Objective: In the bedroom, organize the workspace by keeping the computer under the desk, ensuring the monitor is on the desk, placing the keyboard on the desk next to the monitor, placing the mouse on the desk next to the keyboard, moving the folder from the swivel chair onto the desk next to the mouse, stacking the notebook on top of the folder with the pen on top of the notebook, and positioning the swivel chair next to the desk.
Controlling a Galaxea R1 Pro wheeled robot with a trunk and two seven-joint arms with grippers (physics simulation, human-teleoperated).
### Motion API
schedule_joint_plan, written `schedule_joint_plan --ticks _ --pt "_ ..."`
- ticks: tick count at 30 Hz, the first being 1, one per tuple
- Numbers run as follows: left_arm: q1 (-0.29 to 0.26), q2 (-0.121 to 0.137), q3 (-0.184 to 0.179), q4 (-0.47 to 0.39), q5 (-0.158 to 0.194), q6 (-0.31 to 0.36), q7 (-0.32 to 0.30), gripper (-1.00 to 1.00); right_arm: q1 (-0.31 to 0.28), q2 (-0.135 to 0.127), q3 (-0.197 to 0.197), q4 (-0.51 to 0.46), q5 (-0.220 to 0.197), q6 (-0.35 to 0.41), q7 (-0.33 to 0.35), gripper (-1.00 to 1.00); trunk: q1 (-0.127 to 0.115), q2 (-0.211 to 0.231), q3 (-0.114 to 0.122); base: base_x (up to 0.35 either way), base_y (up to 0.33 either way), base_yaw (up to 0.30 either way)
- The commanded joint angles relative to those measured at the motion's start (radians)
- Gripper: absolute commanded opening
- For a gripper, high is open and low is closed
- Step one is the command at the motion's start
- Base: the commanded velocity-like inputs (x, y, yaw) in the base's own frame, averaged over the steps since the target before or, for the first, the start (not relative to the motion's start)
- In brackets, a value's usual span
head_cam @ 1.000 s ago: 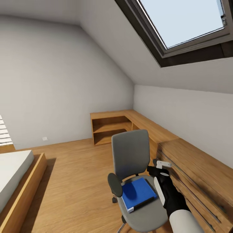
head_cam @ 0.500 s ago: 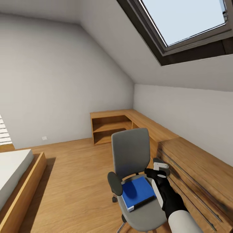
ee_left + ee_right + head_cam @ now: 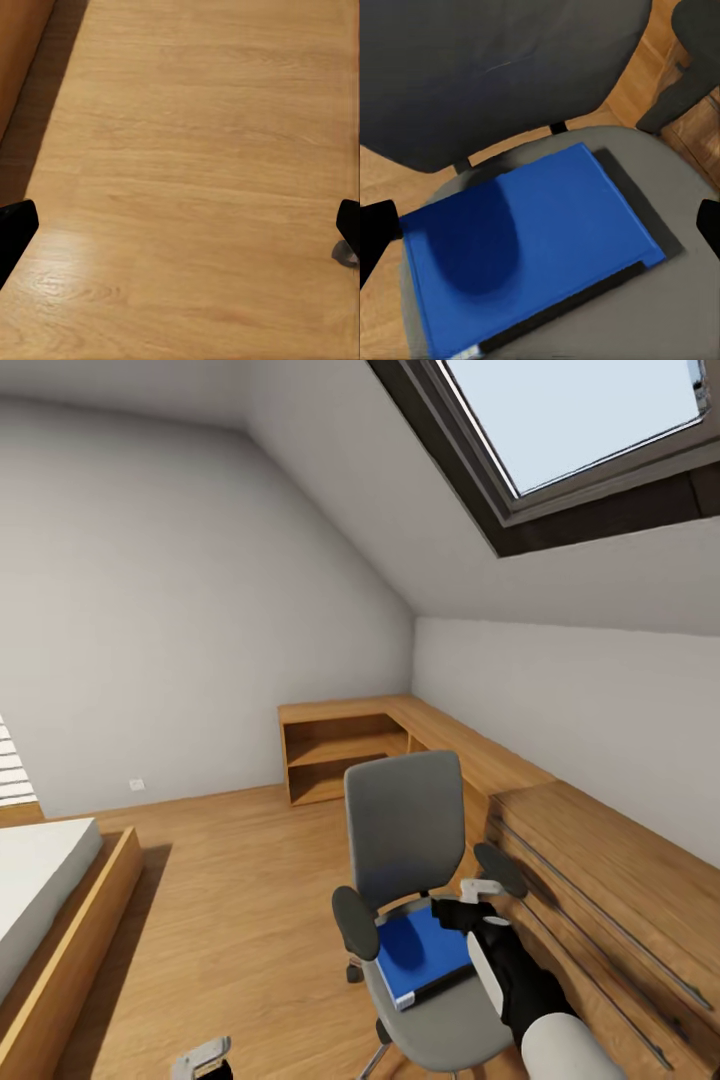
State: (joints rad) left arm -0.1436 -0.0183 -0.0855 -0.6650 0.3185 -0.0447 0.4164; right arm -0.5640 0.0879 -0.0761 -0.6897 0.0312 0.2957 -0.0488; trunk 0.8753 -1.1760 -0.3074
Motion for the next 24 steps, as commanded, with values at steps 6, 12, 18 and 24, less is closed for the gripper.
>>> schedule_joint_plan --ticks 6,12,18,24 --pt "-0.002 -0.007 -0.003 -0.623 0.094 0.539 0.014 1.00 -0.223 -0.129 -0.050 0.184 -0.221 0.085 0.044 1.00 0.023 -0.043 -0.020 0.000 0.000 0.000" --pt "-0.021 -0.010 -0.009 -0.715 0.264 0.670 0.014 1.00 -0.301 -0.176 -0.043 0.320 -0.349 0.086 0.127 1.00 0.046 -0.085 -0.039 0.000 0.000 0.000" --pt "-0.021 -0.010 -0.012 -0.715 0.270 0.671 0.013 1.00 -0.303 -0.157 -0.042 0.374 -0.352 0.013 0.137 1.00 0.069 -0.127 -0.058 0.000 0.000 0.000" --pt "-0.021 -0.009 -0.013 -0.776 0.271 0.671 0.013 1.00 -0.303 -0.155 -0.042 0.376 -0.352 0.007 0.138 1.00 0.092 -0.169 -0.077 0.000 0.000 0.000"
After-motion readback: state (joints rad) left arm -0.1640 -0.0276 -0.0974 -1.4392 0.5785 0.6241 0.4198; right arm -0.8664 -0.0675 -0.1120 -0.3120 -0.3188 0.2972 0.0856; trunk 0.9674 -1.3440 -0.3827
